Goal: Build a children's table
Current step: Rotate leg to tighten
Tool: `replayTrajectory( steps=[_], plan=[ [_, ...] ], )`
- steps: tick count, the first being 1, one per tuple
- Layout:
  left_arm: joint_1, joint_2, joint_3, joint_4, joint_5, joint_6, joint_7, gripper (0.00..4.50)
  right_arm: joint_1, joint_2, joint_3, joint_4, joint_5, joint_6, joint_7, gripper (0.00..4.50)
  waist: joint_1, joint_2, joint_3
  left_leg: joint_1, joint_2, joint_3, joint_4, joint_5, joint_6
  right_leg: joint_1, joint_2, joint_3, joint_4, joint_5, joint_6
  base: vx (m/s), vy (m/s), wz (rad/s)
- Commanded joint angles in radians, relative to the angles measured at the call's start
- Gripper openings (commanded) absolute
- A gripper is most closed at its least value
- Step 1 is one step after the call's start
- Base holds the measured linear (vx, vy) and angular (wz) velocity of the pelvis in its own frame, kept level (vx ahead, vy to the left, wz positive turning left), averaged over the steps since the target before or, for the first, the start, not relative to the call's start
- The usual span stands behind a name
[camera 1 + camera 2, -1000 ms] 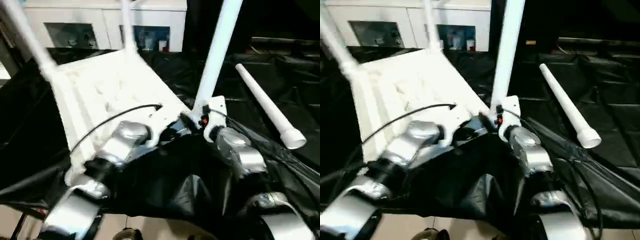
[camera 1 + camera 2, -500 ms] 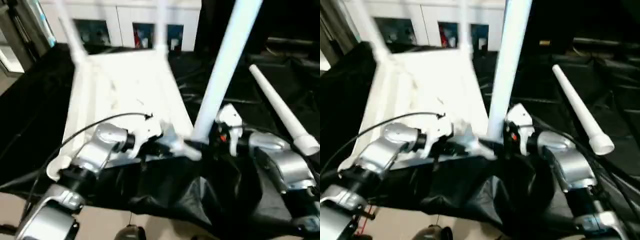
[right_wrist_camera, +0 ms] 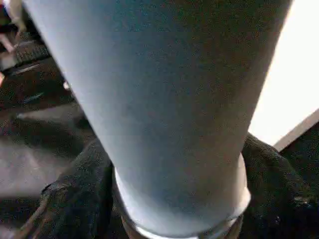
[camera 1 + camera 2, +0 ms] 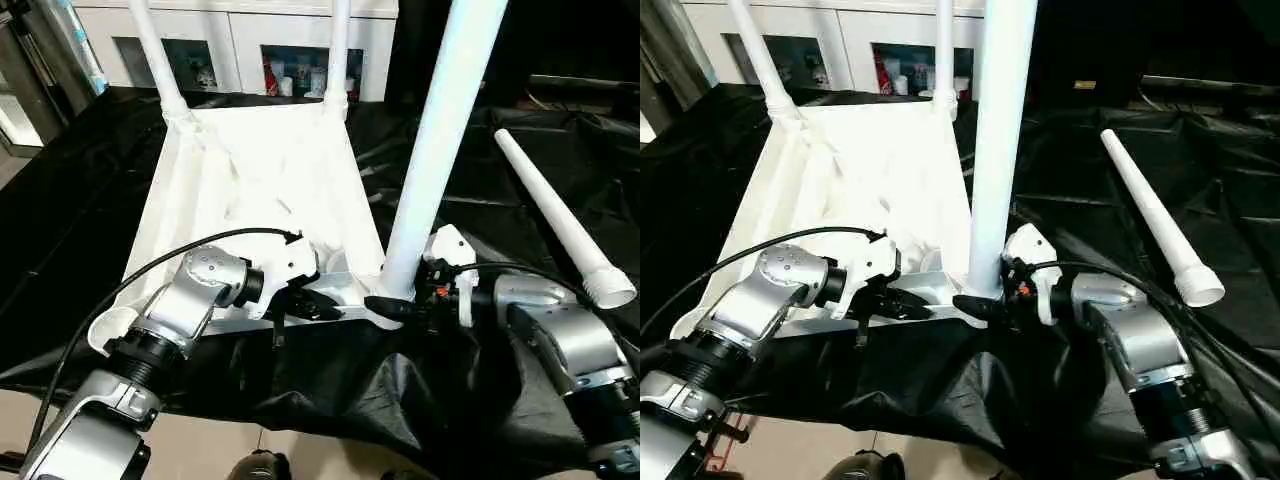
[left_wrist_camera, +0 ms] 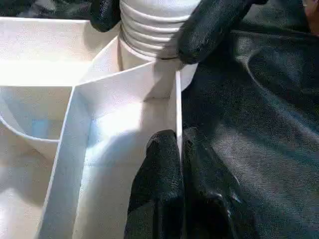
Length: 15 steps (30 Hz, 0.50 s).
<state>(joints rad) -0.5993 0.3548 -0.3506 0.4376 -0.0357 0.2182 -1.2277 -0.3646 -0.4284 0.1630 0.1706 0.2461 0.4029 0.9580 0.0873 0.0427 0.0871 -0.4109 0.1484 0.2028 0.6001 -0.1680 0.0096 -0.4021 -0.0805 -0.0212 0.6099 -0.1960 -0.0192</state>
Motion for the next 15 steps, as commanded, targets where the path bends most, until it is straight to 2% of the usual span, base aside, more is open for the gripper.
replayTrajectory(
  steps=[1,2,3,4,5,7,9,10,12,13,15],
  plan=[
    [-0.031,-0.043,0.011,-0.025,-0.024,0.005,0.017,0.0,0.002,0.039,-0.008,0.037,-0.001,0.008,-0.076,3.02,-0.008,-0.011,-0.074,0.042,0.083,-0.038,-0.083,-0.24,0.02,0.028,-0.076,0.035,-0.073,-0.191,-0.225,0.0,0.0,0.0],
    [-0.034,-0.052,0.017,-0.021,-0.026,0.012,0.031,0.0,-0.001,0.058,-0.021,0.054,-0.004,0.007,-0.115,2.97,-0.01,-0.011,-0.075,0.042,0.082,-0.039,-0.083,-0.248,0.011,0.029,-0.076,0.033,-0.074,-0.207,-0.223,0.0,0.0,0.0],
    [-0.05,-0.081,0.033,-0.01,-0.027,0.048,0.085,0.0,-0.015,0.116,-0.059,0.112,-0.012,0.006,-0.229,2.91,-0.012,-0.011,-0.076,0.042,0.081,-0.04,-0.084,-0.249,0.006,0.03,-0.076,0.034,-0.075,-0.213,-0.219,0.0,0.0,0.0],
    [-0.05,-0.081,0.033,-0.01,-0.027,0.048,0.085,0.0,-0.015,0.116,-0.059,0.112,-0.012,0.006,-0.229,2.87,-0.017,-0.01,-0.074,0.041,0.081,-0.038,-0.085,-0.25,0.001,0.026,-0.074,0.035,-0.074,-0.211,-0.221,0.0,0.0,0.0],
    [-0.059,-0.098,0.04,-0.002,-0.025,0.064,0.115,0.0,-0.024,0.144,-0.076,0.14,-0.016,0.005,-0.281,2.86,-0.022,-0.013,-0.075,0.041,0.078,-0.041,-0.086,-0.258,-0.007,0.029,-0.074,0.033,-0.075,-0.222,-0.219,0.0,0.0,0.0],
    [-0.101,-0.163,0.066,0.04,-0.007,0.121,0.246,0.0,-0.066,0.226,-0.117,0.233,-0.035,0.0,-0.448,2.85,-0.036,-0.011,-0.075,0.041,0.076,-0.04,-0.085,-0.261,-0.017,0.024,-0.073,0.034,-0.074,-0.223,-0.225,0.0,0.0,0.0],
    [-0.14,-0.233,0.093,0.081,-0.001,0.168,0.365,0.0,-0.114,0.306,-0.161,0.319,-0.04,-0.013,-0.59,2.85,-0.049,-0.013,-0.077,0.038,0.072,-0.041,-0.083,-0.255,-0.028,0.032,-0.074,0.033,-0.076,-0.224,-0.226,0.0,0.0,0.0],
    [-0.143,-0.24,0.095,0.084,0.0,0.17,0.376,0.0,-0.119,0.313,-0.162,0.326,-0.041,-0.019,-0.598,2.85,-0.052,-0.013,-0.078,0.037,0.071,-0.04,-0.081,-0.251,-0.025,0.031,-0.074,0.034,-0.077,-0.216,-0.226,0.0,0.0,0.0],
    [-0.159,-0.293,0.105,0.098,0.005,0.175,0.44,0.0,-0.158,0.357,-0.155,0.379,-0.066,-0.063,-0.648,2.85,-0.053,-0.015,-0.086,0.032,0.069,-0.037,-0.073,-0.182,0.015,0.042,-0.074,0.033,-0.073,-0.114,-0.235,0.0,0.0,0.0],
    [-0.158,-0.296,0.103,0.096,0.006,0.173,0.439,0.0,-0.161,0.36,-0.153,0.382,-0.067,-0.067,-0.647,2.85,-0.054,-0.015,-0.087,0.031,0.067,-0.035,-0.07,-0.16,0.027,0.043,-0.073,0.033,-0.07,-0.081,-0.241,0.0,0.0,0.0],
    [-0.145,-0.308,0.08,0.081,0.02,0.152,0.432,0.0,-0.175,0.38,-0.145,0.388,-0.065,-0.098,-0.626,2.85,-0.05,-0.014,-0.091,0.028,0.067,-0.034,-0.064,-0.107,0.077,0.049,-0.074,0.03,-0.064,-0.012,-0.255,0.0,0.0,0.0]
  ],
)
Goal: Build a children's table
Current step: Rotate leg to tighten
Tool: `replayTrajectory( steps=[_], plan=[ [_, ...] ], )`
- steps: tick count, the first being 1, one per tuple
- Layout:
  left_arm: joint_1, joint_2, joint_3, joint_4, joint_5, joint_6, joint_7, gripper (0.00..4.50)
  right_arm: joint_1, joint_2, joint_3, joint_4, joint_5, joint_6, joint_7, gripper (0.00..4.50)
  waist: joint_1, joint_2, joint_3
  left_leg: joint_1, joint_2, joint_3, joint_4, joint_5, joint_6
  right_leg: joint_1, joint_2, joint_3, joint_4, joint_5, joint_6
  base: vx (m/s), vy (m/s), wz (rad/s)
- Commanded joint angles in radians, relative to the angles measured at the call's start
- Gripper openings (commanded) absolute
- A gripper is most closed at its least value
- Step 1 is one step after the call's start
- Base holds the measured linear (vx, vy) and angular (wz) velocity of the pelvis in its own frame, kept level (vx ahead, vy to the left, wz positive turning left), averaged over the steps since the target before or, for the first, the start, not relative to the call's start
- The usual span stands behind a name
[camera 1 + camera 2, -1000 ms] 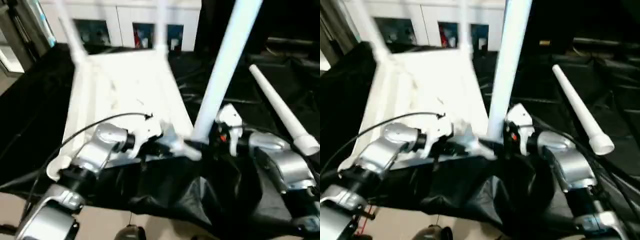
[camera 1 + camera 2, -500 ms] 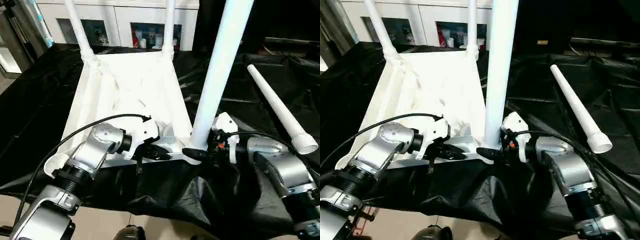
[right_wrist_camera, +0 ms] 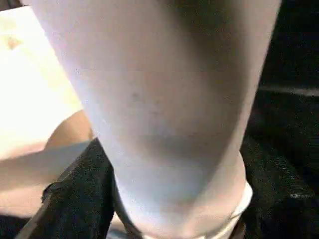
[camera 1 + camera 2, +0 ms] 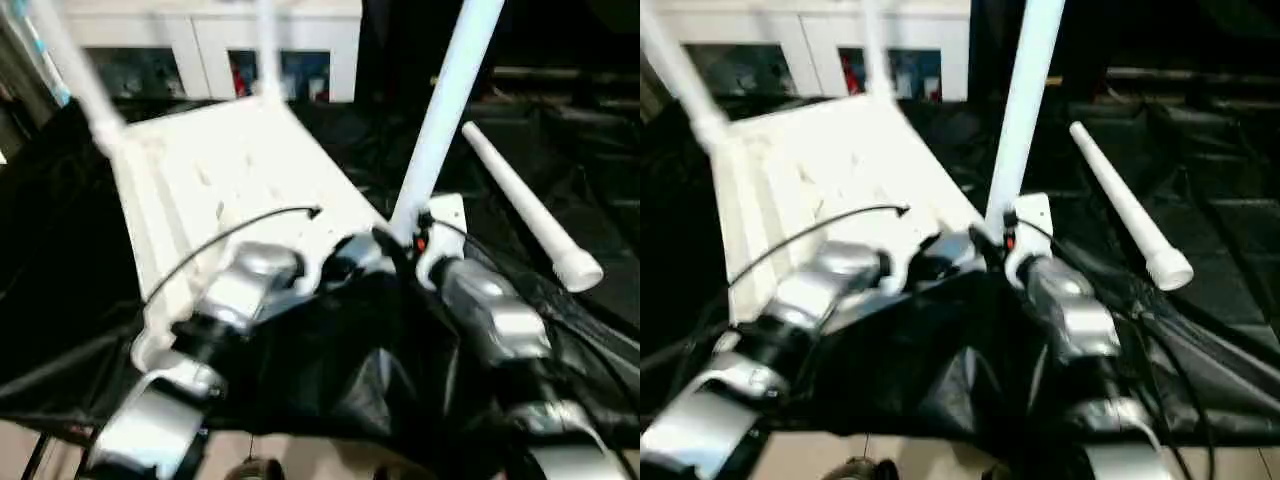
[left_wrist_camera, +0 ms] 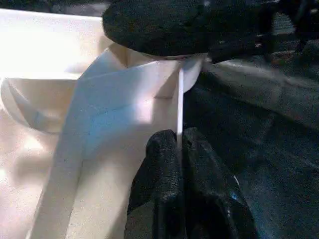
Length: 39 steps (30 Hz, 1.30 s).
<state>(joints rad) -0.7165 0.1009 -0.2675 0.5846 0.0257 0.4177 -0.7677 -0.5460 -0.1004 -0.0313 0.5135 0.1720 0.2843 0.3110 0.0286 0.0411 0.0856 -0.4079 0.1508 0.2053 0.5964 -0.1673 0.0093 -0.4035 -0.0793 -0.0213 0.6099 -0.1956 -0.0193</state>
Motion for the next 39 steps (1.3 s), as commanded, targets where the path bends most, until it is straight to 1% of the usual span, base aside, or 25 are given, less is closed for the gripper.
replayTrajectory(
  steps=[1,2,3,5,6,10,11,13,14,15,16,17,18,20,21,24,25,26,27,28,29,32,37,38,39],
  plan=[
    [-0.023,-0.054,-0.012,-0.069,-0.037,-0.053,-0.03,0.0,0.004,0.054,0.049,0.045,0.009,0.018,0.021,2.85,0.01,-0.012,-0.089,0.025,0.065,-0.036,-0.059,-0.101,0.086,0.05,-0.075,0.03,-0.063,-0.003,-0.257,0.0,0.0,0.0],
    [-0.015,-0.051,-0.018,-0.075,-0.037,-0.059,-0.044,0.0,0.005,0.054,0.048,0.039,0.017,0.022,0.035,3.19,0.012,-0.012,-0.089,0.027,0.068,-0.035,-0.059,-0.096,0.094,0.049,-0.073,0.029,-0.062,0.005,-0.261,0.0,0.0,0.0],
    [-0.008,-0.048,-0.022,-0.08,-0.036,-0.061,-0.051,0.0,0.005,0.055,0.045,0.036,0.018,0.02,0.044,3.54,0.012,-0.014,-0.089,0.028,0.069,-0.036,-0.06,-0.103,0.097,0.051,-0.071,0.027,-0.062,-0.007,-0.262,0.0,0.0,0.0],
    [0.008,-0.034,-0.033,-0.093,-0.037,-0.083,-0.078,0.0,0.007,0.044,0.05,0.026,0.012,0.015,0.064,3.56,0.012,-0.014,-0.088,0.028,0.07,-0.036,-0.061,-0.118,0.094,0.051,-0.072,0.027,-0.064,-0.035,-0.261,0.0,0.0,0.0],
    [0.022,-0.012,-0.042,-0.107,-0.039,-0.094,-0.109,0.0,0.016,0.017,0.065,0.004,-0.003,0.01,0.095,3.66,0.012,-0.015,-0.087,0.031,0.072,-0.035,-0.061,-0.129,0.09,0.049,-0.072,0.027,-0.067,-0.058,-0.26,0.0,0.0,0.0],
    [0.049,0.036,-0.057,-0.134,-0.045,-0.111,-0.173,0.0,0.04,-0.052,0.105,-0.048,-0.02,0.0,0.192,3.66,0.016,-0.012,-0.085,0.034,0.075,-0.036,-0.065,-0.152,0.076,0.047,-0.069,0.027,-0.067,-0.085,-0.248,0.0,0.0,0.0],
    [0.062,0.063,-0.063,-0.147,-0.053,-0.126,-0.221,0.0,0.063,-0.105,0.13,-0.099,-0.018,0.006,0.274,3.66,0.016,-0.013,-0.086,0.034,0.075,-0.035,-0.065,-0.157,0.073,0.047,-0.07,0.028,-0.068,-0.09,-0.248,0.0,0.0,0.0],
    [0.072,0.09,-0.07,-0.156,-0.056,-0.149,-0.266,0.0,0.086,-0.159,0.155,-0.15,-0.016,0.013,0.352,3.66,0.02,-0.014,-0.084,0.033,0.076,-0.036,-0.066,-0.165,0.07,0.05,-0.071,0.029,-0.068,-0.101,-0.239,0.0,0.0,0.0],
    [0.081,0.106,-0.074,-0.168,-0.066,-0.16,-0.304,0.0,0.102,-0.193,0.17,-0.183,-0.011,0.017,0.402,3.66,0.024,-0.014,-0.085,0.036,0.076,-0.035,-0.064,-0.161,0.073,0.048,-0.07,0.03,-0.067,-0.094,-0.237,0.0,0.0,0.0],
    [0.084,0.111,-0.075,-0.172,-0.069,-0.16,-0.314,0.0,0.106,-0.203,0.173,-0.193,-0.009,0.019,0.418,3.66,0.028,-0.013,-0.085,0.036,0.077,-0.035,-0.064,-0.154,0.077,0.046,-0.071,0.03,-0.066,-0.087,-0.238,0.0,0.0,0.0],
    [0.096,0.137,-0.082,-0.191,-0.084,-0.168,-0.37,0.0,0.128,-0.253,0.192,-0.241,0.002,0.029,0.495,3.66,0.03,-0.013,-0.084,0.037,0.077,-0.034,-0.064,-0.157,0.076,0.047,-0.069,0.03,-0.067,-0.09,-0.238,0.0,0.0,0.0],
    [0.101,0.149,-0.087,-0.2,-0.089,-0.172,-0.392,0.0,0.137,-0.272,0.198,-0.26,0.005,0.032,0.526,3.66,0.039,-0.013,-0.086,0.038,0.08,-0.035,-0.063,-0.152,0.078,0.047,-0.071,0.031,-0.063,-0.082,-0.237,0.0,0.0,0.0],
    [0.107,0.17,-0.096,-0.21,-0.092,-0.171,-0.426,0.0,0.148,-0.302,0.207,-0.286,0.015,0.04,0.569,3.66,0.04,-0.013,-0.084,0.04,0.081,-0.033,-0.064,-0.152,0.08,0.041,-0.068,0.03,-0.064,-0.081,-0.241,0.0,0.0,0.0],
    [0.119,0.206,-0.107,-0.226,-0.1,-0.179,-0.494,0.0,0.165,-0.348,0.221,-0.328,0.035,0.057,0.64,3.66,0.051,-0.011,-0.084,0.041,0.083,-0.034,-0.064,-0.162,0.077,0.042,-0.07,0.03,-0.062,-0.093,-0.239,0.0,0.0,0.0],
    [0.122,0.219,-0.11,-0.23,-0.104,-0.18,-0.521,0.0,0.17,-0.364,0.225,-0.344,0.046,0.066,0.666,3.4,0.056,-0.01,-0.082,0.042,0.083,-0.033,-0.066,-0.176,0.071,0.039,-0.07,0.03,-0.065,-0.116,-0.238,0.0,0.0,0.0],
    [0.122,0.242,-0.115,-0.224,-0.104,-0.196,-0.561,0.0,0.17,-0.373,0.223,-0.356,0.063,0.074,0.693,3.27,0.059,-0.01,-0.079,0.044,0.084,-0.034,-0.07,-0.216,0.048,0.034,-0.071,0.031,-0.067,-0.168,-0.232,0.0,0.0,0.0],
    [0.122,0.244,-0.115,-0.222,-0.103,-0.196,-0.562,0.0,0.169,-0.372,0.223,-0.356,0.065,0.075,0.696,3.13,0.058,-0.012,-0.078,0.044,0.083,-0.034,-0.071,-0.221,0.044,0.033,-0.071,0.031,-0.068,-0.175,-0.23,0.0,0.0,0.0],
    [0.121,0.246,-0.114,-0.219,-0.104,-0.197,-0.564,0.0,0.17,-0.372,0.226,-0.359,0.068,0.082,0.704,2.98,0.057,-0.011,-0.079,0.044,0.083,-0.036,-0.072,-0.227,0.035,0.034,-0.072,0.031,-0.068,-0.184,-0.228,0.0,0.0,0.0],
    [0.12,0.247,-0.113,-0.218,-0.105,-0.196,-0.564,0.0,0.17,-0.372,0.228,-0.361,0.07,0.086,0.708,2.98,0.057,-0.011,-0.079,0.045,0.083,-0.036,-0.073,-0.229,0.029,0.033,-0.072,0.031,-0.068,-0.185,-0.226,0.0,0.0,0.0],
    [0.119,0.247,-0.112,-0.216,-0.104,-0.195,-0.563,0.0,0.171,-0.371,0.23,-0.362,0.069,0.088,0.71,2.98,0.056,-0.012,-0.079,0.043,0.083,-0.036,-0.073,-0.227,0.027,0.034,-0.072,0.031,-0.068,-0.182,-0.225,0.0,0.0,0.0],
    [0.116,0.247,-0.11,-0.211,-0.103,-0.193,-0.56,0.0,0.174,-0.369,0.236,-0.365,0.067,0.094,0.714,2.84,0.056,-0.013,-0.08,0.044,0.082,-0.035,-0.072,-0.221,0.027,0.033,-0.073,0.032,-0.068,-0.174,-0.225,0.0,0.0,0.0],
    [0.116,0.247,-0.11,-0.211,-0.103,-0.193,-0.56,0.0,0.174,-0.369,0.236,-0.365,0.067,0.094,0.714,2.84,0.056,-0.014,-0.08,0.041,0.081,-0.035,-0.07,-0.205,0.033,0.036,-0.074,0.032,-0.067,-0.165,-0.223,0.0,0.0,0.0],
    [0.113,0.243,-0.106,-0.206,-0.101,-0.194,-0.55,0.0,0.177,-0.361,0.236,-0.363,0.066,0.095,0.707,2.81,0.056,-0.015,-0.08,0.041,0.08,-0.035,-0.069,-0.197,0.039,0.035,-0.074,0.031,-0.068,-0.169,-0.22,0.0,0.0,0.0],
    [0.08,0.186,-0.079,-0.165,-0.079,-0.152,-0.424,0.0,0.15,-0.259,0.179,-0.273,0.044,0.1,0.511,2.81,0.052,-0.014,-0.078,0.039,0.08,-0.033,-0.069,-0.196,0.042,0.028,-0.073,0.033,-0.067,-0.168,-0.224,0.0,0.0,0.0],
    [0.043,0.122,-0.047,-0.122,-0.058,-0.099,-0.284,0.0,0.119,-0.155,0.119,-0.178,0.024,0.111,0.305,2.78,0.043,-0.014,-0.073,0.038,0.074,-0.033,-0.071,-0.22,0.017,0.023,-0.071,0.032,-0.071,-0.206,-0.229,0.0,0.0,0.0]
  ],
)
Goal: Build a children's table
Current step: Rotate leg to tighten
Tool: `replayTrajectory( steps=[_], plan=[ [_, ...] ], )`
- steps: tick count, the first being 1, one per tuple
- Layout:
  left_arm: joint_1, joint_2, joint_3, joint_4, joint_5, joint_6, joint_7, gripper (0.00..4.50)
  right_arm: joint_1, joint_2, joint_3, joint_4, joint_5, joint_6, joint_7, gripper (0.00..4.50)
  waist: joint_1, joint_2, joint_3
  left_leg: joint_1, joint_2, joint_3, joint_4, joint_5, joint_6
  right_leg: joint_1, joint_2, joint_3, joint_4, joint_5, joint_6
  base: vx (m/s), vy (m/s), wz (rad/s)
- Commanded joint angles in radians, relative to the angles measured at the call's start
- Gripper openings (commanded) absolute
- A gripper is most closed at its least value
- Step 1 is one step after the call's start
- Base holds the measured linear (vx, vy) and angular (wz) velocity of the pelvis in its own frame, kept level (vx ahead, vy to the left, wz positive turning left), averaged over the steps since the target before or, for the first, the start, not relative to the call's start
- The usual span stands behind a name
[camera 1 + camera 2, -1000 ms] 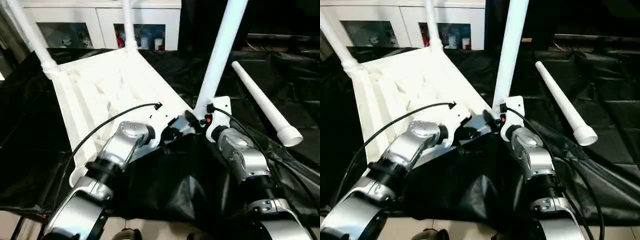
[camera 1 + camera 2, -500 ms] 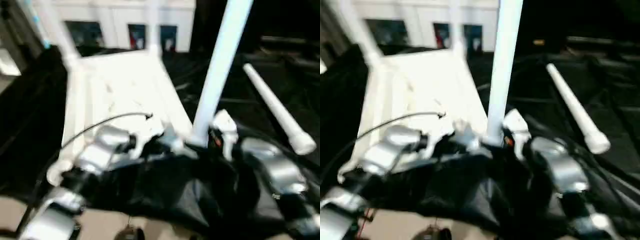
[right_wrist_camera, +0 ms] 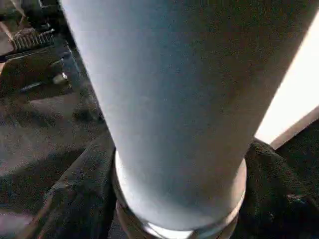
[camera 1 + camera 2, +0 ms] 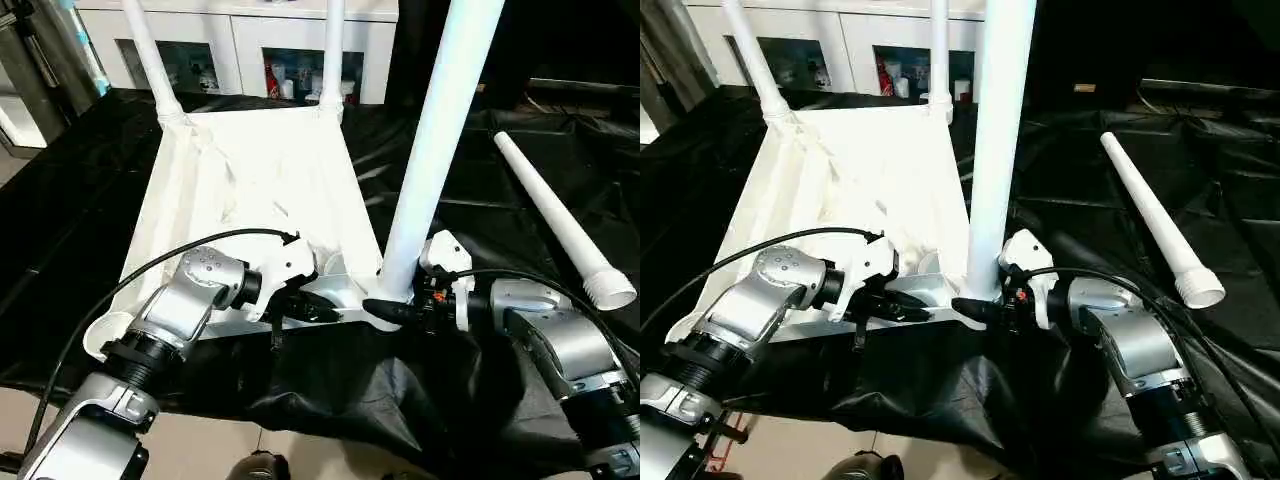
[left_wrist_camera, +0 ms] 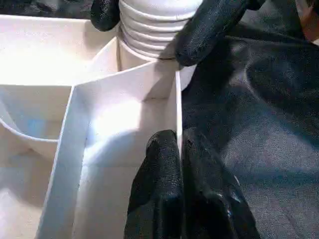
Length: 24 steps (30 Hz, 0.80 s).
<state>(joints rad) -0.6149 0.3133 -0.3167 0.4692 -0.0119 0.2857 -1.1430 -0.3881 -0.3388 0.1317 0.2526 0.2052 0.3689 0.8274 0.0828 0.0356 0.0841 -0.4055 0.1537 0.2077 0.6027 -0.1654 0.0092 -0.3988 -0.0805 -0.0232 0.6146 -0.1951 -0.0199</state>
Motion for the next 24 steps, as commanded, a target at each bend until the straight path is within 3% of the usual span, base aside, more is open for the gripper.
replayTrajectory(
  steps=[1,2,4,5,7,9,10,11,12,18,20,24],
  plan=[
    [-0.072,-0.114,0.016,0.01,-0.014,0.055,0.144,0.0,-0.049,0.118,-0.063,0.116,-0.016,0.029,-0.281,2.78,-0.017,-0.007,-0.071,0.036,0.07,-0.038,-0.078,-0.246,-0.005,0.017,-0.072,0.034,-0.076,-0.247,-0.23,0.0,0.0,0.0],
    [-0.103,-0.167,0.041,0.043,-0.011,0.088,0.237,0.0,-0.074,0.171,-0.085,0.177,-0.029,0.019,-0.387,2.77,-0.021,-0.013,-0.076,0.04,0.07,-0.046,-0.08,-0.278,-0.039,0.022,-0.079,0.031,-0.08,-0.314,-0.209,0.0,0.0,0.0],
    [-0.124,-0.207,0.058,0.066,-0.014,0.103,0.298,0.0,-0.094,0.202,-0.092,0.216,-0.035,0.005,-0.443,2.77,-0.038,-0.014,-0.075,0.037,0.069,-0.044,-0.085,-0.277,-0.043,0.026,-0.071,0.029,-0.083,-0.272,-0.193,0.0,0.0,0.0],
    [-0.14,-0.235,0.068,0.082,-0.015,0.107,0.338,0.0,-0.111,0.224,-0.096,0.243,-0.033,-0.006,-0.471,2.77,-0.039,-0.013,-0.078,0.036,0.068,-0.044,-0.084,-0.261,-0.035,0.029,-0.071,0.029,-0.082,-0.241,-0.195,0.0,0.0,0.0],
    [-0.145,-0.248,0.066,0.089,-0.012,0.102,0.348,0.0,-0.119,0.236,-0.088,0.249,-0.033,-0.012,-0.467,2.77,-0.045,-0.022,-0.081,0.027,0.062,-0.039,-0.076,-0.211,0.007,0.037,-0.071,0.03,-0.081,-0.154,-0.205,0.0,0.0,0.0],
    [-0.149,-0.265,0.054,0.105,0.006,0.071,0.344,0.0,-0.137,0.265,-0.076,0.259,-0.053,-0.045,-0.439,2.77,-0.045,-0.021,-0.084,0.023,0.06,-0.035,-0.068,-0.154,0.061,0.04,-0.074,0.028,-0.078,-0.097,-0.223,0.0,0.0,0.0],
    [-0.149,-0.265,0.054,0.105,0.006,0.071,0.344,0.0,-0.138,0.266,-0.076,0.26,-0.054,-0.046,-0.439,2.77,-0.043,-0.02,-0.084,0.025,0.061,-0.034,-0.067,-0.15,0.069,0.039,-0.074,0.028,-0.08,-0.095,-0.226,0.0,0.0,0.0],
    [-0.148,-0.265,0.049,0.111,0.017,0.058,0.338,0.0,-0.143,0.278,-0.089,0.262,-0.047,-0.053,-0.426,3.33,-0.041,-0.019,-0.083,0.026,0.063,-0.033,-0.066,-0.146,0.078,0.039,-0.075,0.027,-0.079,-0.098,-0.231,0.0,0.0,0.0],
    [-0.143,-0.261,0.044,0.109,0.02,0.046,0.328,0.0,-0.145,0.281,-0.1,0.256,-0.032,-0.049,-0.411,3.47,-0.041,-0.019,-0.083,0.027,0.065,-0.034,-0.067,-0.143,0.082,0.04,-0.074,0.024,-0.079,-0.102,-0.234,0.0,0.0,0.0],
    [-0.111,-0.197,0.018,0.076,0.013,0.008,0.246,0.0,-0.121,0.184,-0.03,0.184,-0.051,-0.069,-0.289,3.82,-0.042,-0.016,-0.081,0.031,0.071,-0.036,-0.072,-0.18,0.064,0.04,-0.071,0.02,-0.079,-0.139,-0.233,0.0,0.0,0.0],
    [-0.084,-0.147,-0.001,0.053,0.007,-0.045,0.155,0.0,-0.087,0.095,0.013,0.11,-0.052,-0.071,-0.151,3.82,-0.038,-0.016,-0.081,0.03,0.073,-0.036,-0.072,-0.181,0.067,0.043,-0.072,0.021,-0.078,-0.125,-0.231,0.0,0.0,0.0],
    [-0.05,-0.089,-0.022,0.011,-0.01,-0.077,0.035,0.0,-0.052,0.008,0.035,0.034,-0.04,-0.058,-0.013,3.82,-0.029,-0.016,-0.081,0.031,0.076,-0.036,-0.072,-0.17,0.078,0.043,-0.072,0.02,-0.072,-0.096,-0.239,0.0,0.0,0.0]
  ],
)
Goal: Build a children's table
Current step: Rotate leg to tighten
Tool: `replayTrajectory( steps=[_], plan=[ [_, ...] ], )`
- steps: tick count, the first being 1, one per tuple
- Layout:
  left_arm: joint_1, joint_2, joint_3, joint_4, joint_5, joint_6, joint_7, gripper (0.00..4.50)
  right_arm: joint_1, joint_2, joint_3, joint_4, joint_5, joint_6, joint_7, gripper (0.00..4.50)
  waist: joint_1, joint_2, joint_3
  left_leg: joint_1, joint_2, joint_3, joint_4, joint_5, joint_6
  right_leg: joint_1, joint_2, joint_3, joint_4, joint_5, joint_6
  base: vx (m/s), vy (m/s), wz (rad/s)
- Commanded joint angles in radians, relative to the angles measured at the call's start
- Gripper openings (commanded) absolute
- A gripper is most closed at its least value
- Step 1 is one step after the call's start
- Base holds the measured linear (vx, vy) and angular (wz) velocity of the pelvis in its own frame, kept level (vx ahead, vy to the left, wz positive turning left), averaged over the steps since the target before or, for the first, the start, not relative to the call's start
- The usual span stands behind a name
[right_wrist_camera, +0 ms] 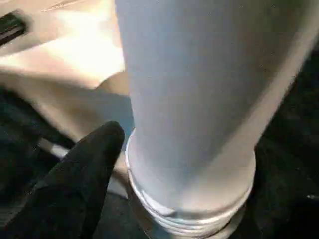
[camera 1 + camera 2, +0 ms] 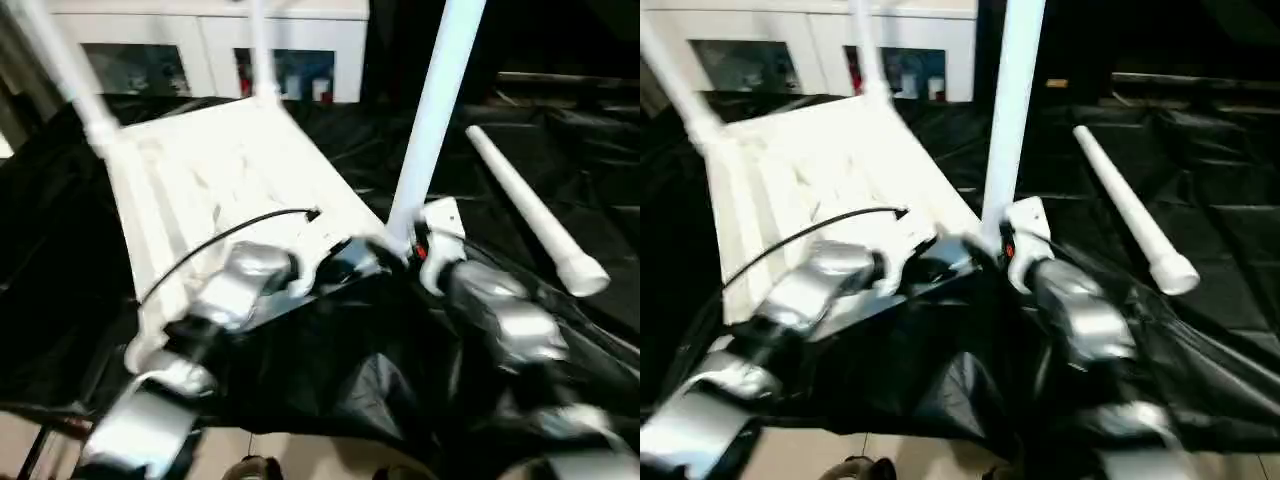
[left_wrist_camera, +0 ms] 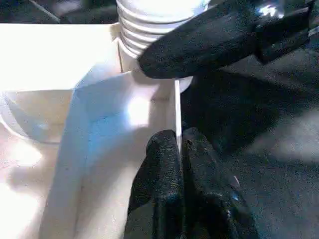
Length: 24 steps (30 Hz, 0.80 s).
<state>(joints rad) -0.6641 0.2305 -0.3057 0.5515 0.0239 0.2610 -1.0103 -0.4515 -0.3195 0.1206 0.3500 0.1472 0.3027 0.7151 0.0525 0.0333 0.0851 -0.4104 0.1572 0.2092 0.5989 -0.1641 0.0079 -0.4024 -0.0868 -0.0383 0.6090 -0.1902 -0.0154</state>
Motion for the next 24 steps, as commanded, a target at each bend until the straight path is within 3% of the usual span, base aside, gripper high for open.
replayTrajectory(
  steps=[1,2,3,5,7,8,9,12,19,22,24],
  plan=[
    [0.007,0.007,-0.038,-0.081,-0.052,-0.057,-0.126,0.0,0.017,-0.03,0.052,-0.079,0.023,0.013,0.129,3.82,0.007,-0.01,-0.082,0.038,0.075,-0.035,-0.069,-0.172,0.08,0.041,-0.068,0.037,-0.065,-0.102,-0.247,0.0,0.0,0.0],
    [0.007,0.007,-0.038,-0.081,-0.052,-0.057,-0.126,0.0,0.017,-0.03,0.052,-0.079,0.023,0.013,0.129,3.82,0.01,-0.01,-0.082,0.04,0.076,-0.036,-0.069,-0.176,0.079,0.041,-0.068,0.036,-0.066,-0.107,-0.248,0.0,0.0,0.0],
    [0.024,0.057,-0.054,-0.11,-0.065,-0.055,-0.209,0.0,0.043,-0.108,0.075,-0.141,0.048,0.027,0.239,3.82,0.011,-0.008,-0.08,0.041,0.076,-0.034,-0.07,-0.191,0.071,0.037,-0.066,0.036,-0.068,-0.126,-0.25,0.0,0.0,0.0],
    [0.035,0.091,-0.062,-0.126,-0.077,-0.061,-0.272,0.0,0.058,-0.16,0.09,-0.183,0.07,0.043,0.309,3.82,0.021,-0.009,-0.077,0.044,0.079,-0.033,-0.073,-0.208,0.064,0.038,-0.065,0.036,-0.066,-0.142,-0.241,0.0,0.0,0.0],
    [0.037,0.099,-0.063,-0.13,-0.078,-0.057,-0.286,0.0,0.059,-0.165,0.09,-0.189,0.075,0.045,0.322,3.82,0.027,-0.007,-0.077,0.043,0.081,-0.034,-0.075,-0.221,0.058,0.037,-0.068,0.036,-0.067,-0.168,-0.236,0.0,0.0,0.0],
    [0.039,0.103,-0.063,-0.132,-0.078,-0.055,-0.296,0.0,0.06,-0.168,0.088,-0.192,0.078,0.046,0.33,3.82,0.03,-0.004,-0.076,0.047,0.081,-0.033,-0.076,-0.244,0.045,0.03,-0.068,0.036,-0.07,-0.196,-0.237,0.0,0.0,0.0],
    [0.042,0.113,-0.065,-0.137,-0.082,-0.054,-0.318,0.0,0.059,-0.167,0.086,-0.195,0.086,0.054,0.34,3.56,0.031,-0.005,-0.075,0.051,0.082,-0.034,-0.077,-0.267,0.029,0.027,-0.07,0.037,-0.073,-0.217,-0.235,0.0,0.0,0.0],
    [0.046,0.126,-0.066,-0.141,-0.087,-0.052,-0.34,0.0,0.058,-0.164,0.09,-0.201,0.094,0.066,0.359,3.42,0.03,-0.007,-0.076,0.047,0.08,-0.035,-0.081,-0.273,0.011,0.029,-0.07,0.037,-0.07,-0.217,-0.226,0.0,0.0,0.0],
    [0.041,0.119,-0.055,-0.129,-0.08,-0.05,-0.306,0.0,0.077,-0.13,0.108,-0.212,0.101,0.086,0.336,2.84,0.031,-0.009,-0.079,0.044,0.078,-0.033,-0.077,-0.234,0.021,0.032,-0.073,0.037,-0.067,-0.182,-0.227,0.0,0.0,0.0],
    [0.034,0.094,-0.043,-0.12,-0.074,-0.031,-0.257,0.0,0.082,-0.092,0.094,-0.192,0.087,0.094,0.271,2.74,0.03,-0.009,-0.078,0.043,0.077,-0.034,-0.078,-0.241,0.02,0.031,-0.073,0.038,-0.069,-0.2,-0.225,0.0,0.0,0.0],
    [0.02,0.062,-0.026,-0.104,-0.069,-0.004,-0.196,0.0,0.073,-0.043,0.074,-0.14,0.058,0.099,0.162,2.72,0.023,-0.011,-0.074,0.042,0.076,-0.034,-0.08,-0.264,0.003,0.027,-0.074,0.038,-0.073,-0.246,-0.218,0.0,0.0,0.0]
  ],
)
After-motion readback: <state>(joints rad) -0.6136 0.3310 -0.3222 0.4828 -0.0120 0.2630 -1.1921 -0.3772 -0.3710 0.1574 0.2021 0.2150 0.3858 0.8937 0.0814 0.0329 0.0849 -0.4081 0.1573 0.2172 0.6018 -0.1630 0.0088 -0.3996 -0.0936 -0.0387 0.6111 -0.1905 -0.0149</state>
